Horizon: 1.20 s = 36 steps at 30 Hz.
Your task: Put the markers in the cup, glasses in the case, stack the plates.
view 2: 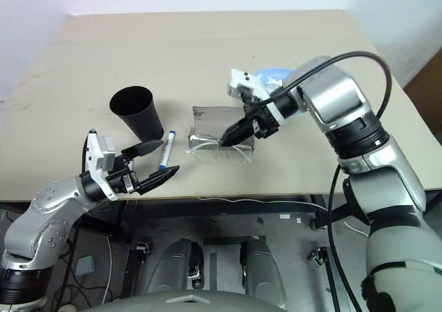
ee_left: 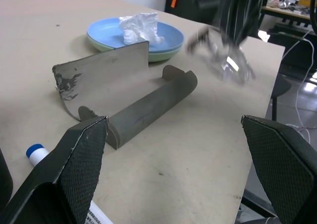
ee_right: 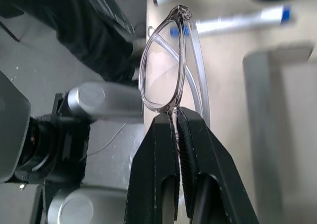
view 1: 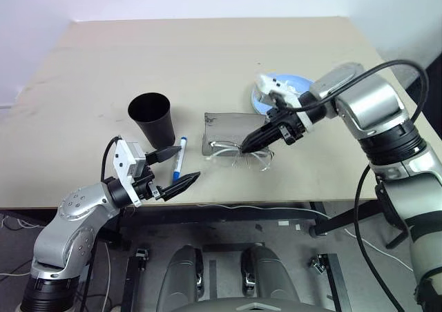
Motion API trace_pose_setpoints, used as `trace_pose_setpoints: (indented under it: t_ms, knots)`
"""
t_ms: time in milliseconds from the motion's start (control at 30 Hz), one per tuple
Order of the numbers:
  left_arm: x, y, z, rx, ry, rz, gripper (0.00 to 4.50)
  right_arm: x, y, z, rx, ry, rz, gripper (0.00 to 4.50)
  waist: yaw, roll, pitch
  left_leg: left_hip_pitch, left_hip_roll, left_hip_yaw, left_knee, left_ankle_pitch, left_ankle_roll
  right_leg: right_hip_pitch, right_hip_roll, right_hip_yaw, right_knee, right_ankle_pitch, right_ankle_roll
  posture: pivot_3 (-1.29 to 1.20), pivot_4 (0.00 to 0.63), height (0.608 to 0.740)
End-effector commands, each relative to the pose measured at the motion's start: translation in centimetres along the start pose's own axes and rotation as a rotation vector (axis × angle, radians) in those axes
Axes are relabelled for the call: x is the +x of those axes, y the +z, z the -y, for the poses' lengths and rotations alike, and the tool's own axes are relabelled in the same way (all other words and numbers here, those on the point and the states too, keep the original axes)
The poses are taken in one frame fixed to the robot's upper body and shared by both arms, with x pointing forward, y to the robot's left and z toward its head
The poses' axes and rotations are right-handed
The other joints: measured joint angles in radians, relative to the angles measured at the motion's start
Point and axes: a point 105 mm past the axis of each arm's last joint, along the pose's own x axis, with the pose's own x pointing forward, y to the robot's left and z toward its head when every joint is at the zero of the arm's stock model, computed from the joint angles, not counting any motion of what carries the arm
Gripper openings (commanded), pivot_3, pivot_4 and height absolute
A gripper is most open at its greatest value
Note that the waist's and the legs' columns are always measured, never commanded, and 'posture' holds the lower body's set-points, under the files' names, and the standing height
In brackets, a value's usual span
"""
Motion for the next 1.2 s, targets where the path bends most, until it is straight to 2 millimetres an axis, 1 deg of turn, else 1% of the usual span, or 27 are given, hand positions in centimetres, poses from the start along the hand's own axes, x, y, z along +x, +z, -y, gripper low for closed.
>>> trace_pose_setpoints:
  t_ms: [33, 100, 200, 267, 367, 467, 533, 633, 733, 933, 1067, 1200]
  knots:
    - [0.0, 0.6, 0.0, 0.033, 0.005, 0.026, 4.50, -0.9, 2.7, 1.6, -0.056, -0.090, 0.073, 0.02, -0.003, 0.000, 0.000, 0.000, 0.000, 0.000, 0.000, 0.000, 0.000, 0.000, 0.000, 0.000, 0.000, 0.000, 0.000, 0.00, 0.150, 0.670]
    - [-0.1, 0.5, 0.0, 0.033, 0.007, 0.025, 4.50, -0.7, 2.8, 3.2, -0.083, -0.161, 0.051, 0.02, -0.003, 0.000, 0.000, 0.000, 0.000, 0.001, 0.000, 0.000, 0.000, 0.000, 0.000, 0.000, 0.000, 0.000, 0.000, 0.00, 0.150, 0.670]
    - [-0.3, 0.4, 0.1, 0.030, 0.010, 0.023, 4.50, -0.3, 2.8, 4.5, -0.164, -0.207, 0.000, 0.02, 0.001, 0.000, 0.000, 0.000, 0.000, 0.000, -0.001, 0.000, 0.000, 0.000, 0.000, 0.000, -0.001, 0.000, 0.000, 0.00, 0.150, 0.670]
    - [-0.5, 0.2, 0.2, 0.028, 0.012, 0.020, 4.50, -0.1, 3.0, 5.9, -0.168, -0.252, -0.004, 0.02, -0.001, 0.000, 0.000, -0.001, -0.001, 0.001, -0.002, 0.000, 0.000, 0.000, 0.000, 0.000, -0.003, 0.000, 0.000, 0.00, 0.150, 0.670]
    - [-0.6, 0.1, 0.3, 0.027, 0.018, 0.020, 4.50, 0.5, 2.6, 8.0, -0.186, -0.321, -0.028, 0.02, -0.003, 0.000, 0.000, -0.001, -0.001, 0.002, -0.003, 0.000, 0.000, 0.000, 0.000, 0.000, -0.003, 0.001, 0.001, 0.00, 0.150, 0.670]
    - [-0.6, 0.2, 0.5, 0.028, 0.022, 0.021, 4.50, 1.3, 1.9, 8.8, -0.181, -0.329, -0.047, 0.02, -0.002, 0.000, 0.000, -0.001, -0.001, 0.002, -0.004, 0.000, 0.000, -0.001, 0.001, 0.000, -0.003, 0.001, 0.002, 0.00, 0.150, 0.670]
    - [-0.7, 0.3, 0.6, 0.030, 0.024, 0.020, 4.50, 1.9, 1.0, 9.3, -0.182, -0.332, -0.075, 0.02, -0.002, 0.000, 0.000, -0.001, -0.001, 0.002, -0.005, 0.000, 0.000, -0.001, 0.001, 0.000, -0.003, 0.002, 0.003, 0.00, 0.150, 0.670]
    - [-0.7, 0.4, 0.6, 0.031, 0.029, 0.020, 4.50, 2.5, -0.4, 9.6, -0.158, -0.323, -0.125, 0.02, -0.002, 0.000, 0.000, -0.001, -0.001, 0.002, -0.006, 0.000, 0.000, -0.001, 0.000, 0.000, -0.003, 0.002, 0.003, 0.00, 0.150, 0.670]
    - [-0.7, 0.4, 0.5, 0.031, 0.031, 0.017, 4.50, 2.7, -1.3, 9.6, -0.134, -0.297, -0.154, 0.02, -0.003, 0.000, 0.000, 0.000, -0.001, 0.002, -0.007, 0.000, -0.001, -0.001, 0.000, 0.000, -0.004, 0.002, 0.003, 0.00, 0.150, 0.670]
    - [-0.6, 0.5, 0.3, 0.036, 0.028, 0.013, 4.50, 2.5, -1.8, 9.1, -0.088, -0.249, -0.166, 0.02, -0.004, 0.000, 0.000, 0.001, -0.001, 0.002, -0.010, 0.001, -0.002, -0.001, 0.001, 0.000, -0.004, 0.002, 0.004, 0.00, 0.150, 0.670]
    - [-0.4, 0.6, 0.1, 0.041, 0.025, 0.015, 4.50, 3.1, -2.8, 8.8, -0.080, -0.208, -0.196, 0.02, -0.004, 0.000, 0.000, 0.001, -0.001, 0.002, -0.010, 0.002, -0.003, -0.001, 0.001, 0.000, -0.004, 0.002, 0.004, 0.00, 0.150, 0.670]
    - [-0.5, 0.5, 0.1, 0.043, 0.021, 0.012, 4.50, 3.4, -3.1, 8.5, -0.071, -0.184, -0.207, 0.02, -0.004, 0.000, 0.000, 0.002, -0.001, 0.002, -0.010, 0.002, -0.003, -0.001, 0.001, 0.000, -0.004, 0.003, 0.004, 0.00, 0.150, 0.670]
